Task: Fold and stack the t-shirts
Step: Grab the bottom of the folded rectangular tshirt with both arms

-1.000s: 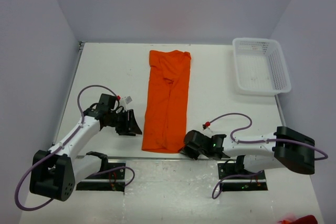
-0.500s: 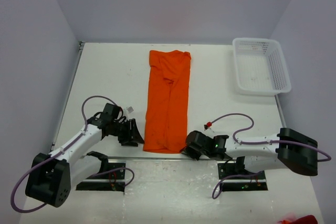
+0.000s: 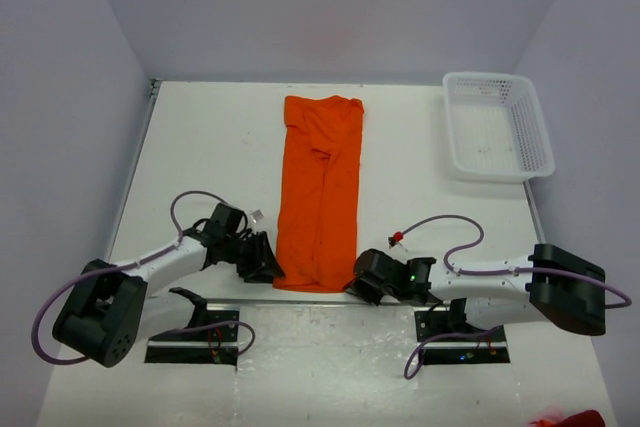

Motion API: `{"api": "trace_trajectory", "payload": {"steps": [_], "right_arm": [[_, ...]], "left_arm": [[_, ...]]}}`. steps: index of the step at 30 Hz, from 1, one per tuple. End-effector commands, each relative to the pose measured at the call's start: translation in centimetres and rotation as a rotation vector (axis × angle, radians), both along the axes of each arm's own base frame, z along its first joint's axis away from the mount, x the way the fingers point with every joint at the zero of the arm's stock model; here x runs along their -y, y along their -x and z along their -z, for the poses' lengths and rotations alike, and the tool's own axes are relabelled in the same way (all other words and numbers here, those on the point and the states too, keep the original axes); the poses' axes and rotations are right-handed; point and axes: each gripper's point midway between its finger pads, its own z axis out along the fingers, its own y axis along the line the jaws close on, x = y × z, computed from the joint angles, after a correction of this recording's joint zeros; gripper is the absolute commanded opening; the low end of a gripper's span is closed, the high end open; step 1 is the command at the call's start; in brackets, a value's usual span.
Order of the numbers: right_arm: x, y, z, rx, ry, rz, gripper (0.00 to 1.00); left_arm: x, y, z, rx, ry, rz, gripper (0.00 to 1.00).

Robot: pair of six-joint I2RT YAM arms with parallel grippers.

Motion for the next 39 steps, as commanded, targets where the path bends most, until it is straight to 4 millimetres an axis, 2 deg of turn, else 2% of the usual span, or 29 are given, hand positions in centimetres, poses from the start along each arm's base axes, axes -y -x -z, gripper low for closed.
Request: {"api": "trace_trajectory", "payload": {"steps": [1, 7, 12, 16, 20, 28, 39], "right_arm": [[8.5, 1.8, 4.8, -0.045, 0.349, -0.008, 0.00], [8.7, 1.9, 4.8, -0.051, 0.358, -0.006, 0.00], [8.7, 1.9, 5.0, -0.052, 0.362, -0.005, 0.00], [9.0, 2.1, 5.3, -0.064, 0.383, -0.009, 0.00], [9.9, 2.2, 5.3, -0.068, 0.416, 0.009, 0.00], [12.0, 2.5, 5.4, -0.066, 0.456, 0.040, 0.00], [11.7, 3.5, 4.5, -0.063, 0.485, 0.015, 0.00]], "left_arm": [[-0.2, -0.6, 1.1, 0.024, -0.030, -0.017, 0.42], [-0.1, -0.5, 1.2, 0.021, -0.023, -0.010, 0.35], [0.0, -0.2, 1.3, 0.007, -0.007, -0.009, 0.18], [0.1, 0.3, 1.4, -0.013, 0.003, 0.002, 0.00], [0.0, 1.2, 1.1, -0.047, 0.011, 0.000, 0.00], [-0.1, 0.8, -1.3, 0.014, 0.022, -0.012, 0.00], [-0.5, 1.7, -1.2, 0.005, 0.016, -0.010, 0.00]]}}
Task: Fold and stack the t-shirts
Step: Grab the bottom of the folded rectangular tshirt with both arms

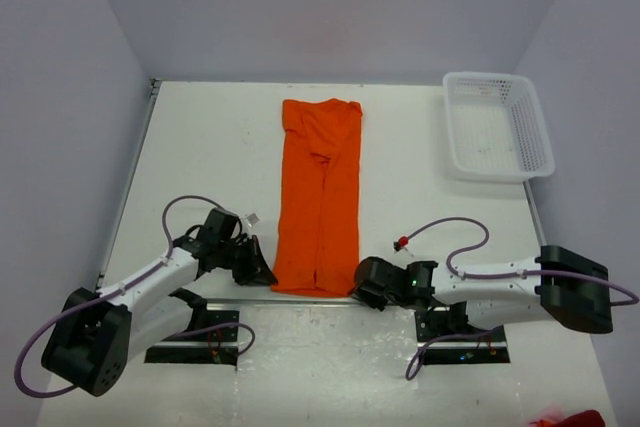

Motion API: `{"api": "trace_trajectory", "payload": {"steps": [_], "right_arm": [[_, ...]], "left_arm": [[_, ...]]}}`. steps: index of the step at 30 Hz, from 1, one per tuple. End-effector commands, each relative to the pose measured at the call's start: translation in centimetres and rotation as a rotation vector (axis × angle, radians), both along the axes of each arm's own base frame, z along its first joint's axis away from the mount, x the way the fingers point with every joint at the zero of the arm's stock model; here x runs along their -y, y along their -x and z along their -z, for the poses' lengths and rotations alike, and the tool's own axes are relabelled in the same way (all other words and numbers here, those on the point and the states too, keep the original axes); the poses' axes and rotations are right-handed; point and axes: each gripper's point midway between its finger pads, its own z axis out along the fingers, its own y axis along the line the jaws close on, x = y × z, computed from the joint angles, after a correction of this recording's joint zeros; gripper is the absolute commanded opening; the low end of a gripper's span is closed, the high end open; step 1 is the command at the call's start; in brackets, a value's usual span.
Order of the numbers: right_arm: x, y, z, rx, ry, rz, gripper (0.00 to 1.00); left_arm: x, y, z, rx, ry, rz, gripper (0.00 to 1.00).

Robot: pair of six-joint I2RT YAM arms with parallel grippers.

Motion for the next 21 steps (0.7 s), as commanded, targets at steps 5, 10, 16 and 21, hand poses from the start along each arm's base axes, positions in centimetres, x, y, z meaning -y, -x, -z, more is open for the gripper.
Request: {"api": "trace_trajectory", "payload": {"steps": [5, 10, 16, 21], "right_arm": [[10.3, 2.7, 4.1, -0.064, 0.452, -0.028, 0.00], [8.7, 1.1, 1.8, 0.026, 0.508, -0.126, 0.00], [6.1, -3.3, -4.4, 0.223, 0.611, -0.263, 0.00], [2.4, -6.8, -7.4, 0.301, 0.564, -0.434, 0.00]], "left_arm": [[-0.1, 0.6, -0.5, -0.010, 0.005, 0.010, 0.00], [0.3, -0.5, -1.6, 0.053, 0.016, 0.035, 0.00], [0.5, -3.2, -3.3, 0.170, -0.020, 0.077, 0.00], [1.7, -5.8, -5.6, 0.244, 0.005, 0.103, 0.00]]}}
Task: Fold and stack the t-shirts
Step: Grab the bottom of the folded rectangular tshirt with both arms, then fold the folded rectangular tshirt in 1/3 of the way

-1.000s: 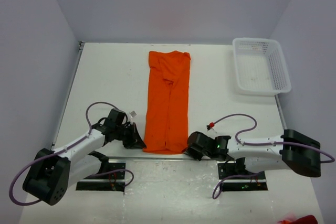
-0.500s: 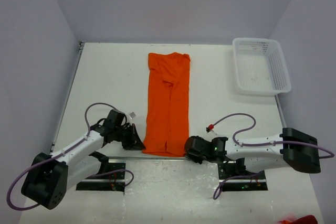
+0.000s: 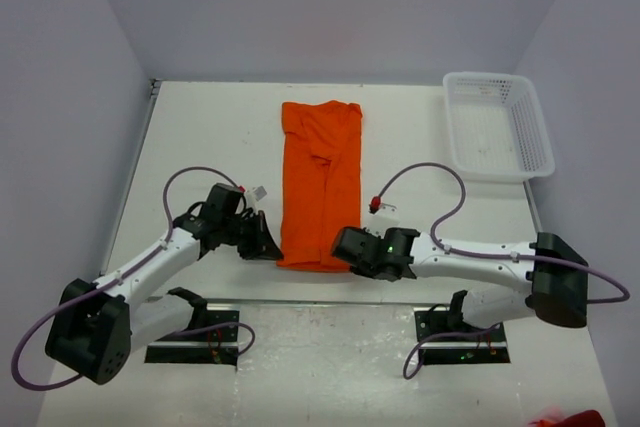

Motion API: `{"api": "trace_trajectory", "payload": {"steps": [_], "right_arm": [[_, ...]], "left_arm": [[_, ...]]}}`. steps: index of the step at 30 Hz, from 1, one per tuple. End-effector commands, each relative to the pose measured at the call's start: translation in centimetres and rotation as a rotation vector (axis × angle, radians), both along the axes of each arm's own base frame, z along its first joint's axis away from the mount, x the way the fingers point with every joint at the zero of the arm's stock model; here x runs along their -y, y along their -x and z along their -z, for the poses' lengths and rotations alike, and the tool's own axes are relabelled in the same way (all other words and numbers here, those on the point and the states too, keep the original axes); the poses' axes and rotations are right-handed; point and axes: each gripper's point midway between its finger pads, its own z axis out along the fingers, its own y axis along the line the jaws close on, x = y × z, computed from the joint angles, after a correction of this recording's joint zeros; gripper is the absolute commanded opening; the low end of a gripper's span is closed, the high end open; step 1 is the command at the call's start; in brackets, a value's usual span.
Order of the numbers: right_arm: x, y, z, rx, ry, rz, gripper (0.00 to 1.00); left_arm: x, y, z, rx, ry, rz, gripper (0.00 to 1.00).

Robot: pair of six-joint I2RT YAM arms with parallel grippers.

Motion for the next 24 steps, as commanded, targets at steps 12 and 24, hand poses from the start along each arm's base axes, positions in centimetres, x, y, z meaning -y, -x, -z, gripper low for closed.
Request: {"api": "trace_trajectory", "payload": {"steps": [12, 24], "right_arm": [[-3.2, -6.7, -2.0, 0.025, 0.145, -0.362, 0.00], [-2.3, -11.6, -3.4, 0.035, 0.136, -0.379, 0.00]], "left_arm": [[3.3, -7.1, -4.4, 0.163, 0.047, 0.093, 0.00], [5.4, -11.9, -5.6, 0.193, 0.057, 0.109, 0.00]]}}
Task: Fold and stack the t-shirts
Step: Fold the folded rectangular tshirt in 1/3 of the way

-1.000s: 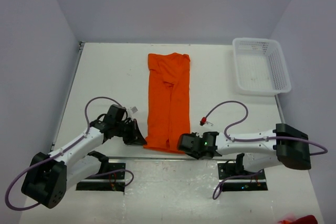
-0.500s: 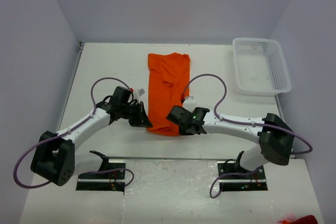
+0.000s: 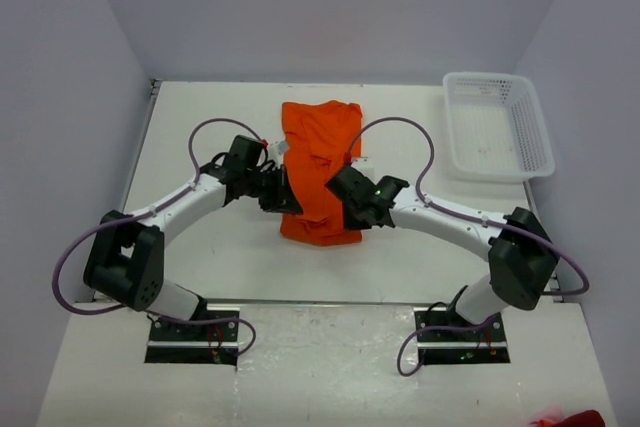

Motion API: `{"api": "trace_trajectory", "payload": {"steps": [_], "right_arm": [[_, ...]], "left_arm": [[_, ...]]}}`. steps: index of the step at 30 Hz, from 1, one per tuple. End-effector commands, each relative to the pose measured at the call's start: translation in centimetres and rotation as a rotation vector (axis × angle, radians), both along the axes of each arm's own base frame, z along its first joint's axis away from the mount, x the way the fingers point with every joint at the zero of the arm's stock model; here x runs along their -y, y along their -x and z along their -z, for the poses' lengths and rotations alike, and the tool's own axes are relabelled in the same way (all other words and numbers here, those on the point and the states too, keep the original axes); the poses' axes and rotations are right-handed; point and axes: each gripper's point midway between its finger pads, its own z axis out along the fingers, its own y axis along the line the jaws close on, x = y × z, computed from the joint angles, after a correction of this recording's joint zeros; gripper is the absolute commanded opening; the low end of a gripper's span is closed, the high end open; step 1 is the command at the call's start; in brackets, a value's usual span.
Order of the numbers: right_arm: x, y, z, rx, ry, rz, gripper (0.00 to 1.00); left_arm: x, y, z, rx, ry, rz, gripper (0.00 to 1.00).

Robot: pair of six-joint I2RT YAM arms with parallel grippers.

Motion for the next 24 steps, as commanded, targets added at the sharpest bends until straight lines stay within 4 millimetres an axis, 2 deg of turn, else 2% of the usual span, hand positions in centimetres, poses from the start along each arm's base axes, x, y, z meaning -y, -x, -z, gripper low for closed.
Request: {"api": "trace_trajectory", "payload": {"steps": [1, 8, 17, 24], "right_arm": [[-0.8, -1.9, -1.0, 0.024, -0.015, -0.048, 0.00], [-0.6, -3.8, -0.5, 0.016, -0.026, -0.056, 0.00], [-0.1, -5.6, -0.3, 0.014, -0.026, -0.066, 0.00], [0.0, -7.1, 0.2, 0.000, -0.022, -0.069, 0.00]], "left_arm": [[1.0, -1.8, -1.4, 0.069, 0.034, 0.032, 0.00], [1.3, -3.4, -0.8, 0.060, 0.031, 0.024, 0.00], [-1.0, -6.0, -0.1, 0.054, 0.037, -0.049, 0.00], [-1.3, -7.7, 0.3, 0.045, 0.041, -0.063, 0.00]]}}
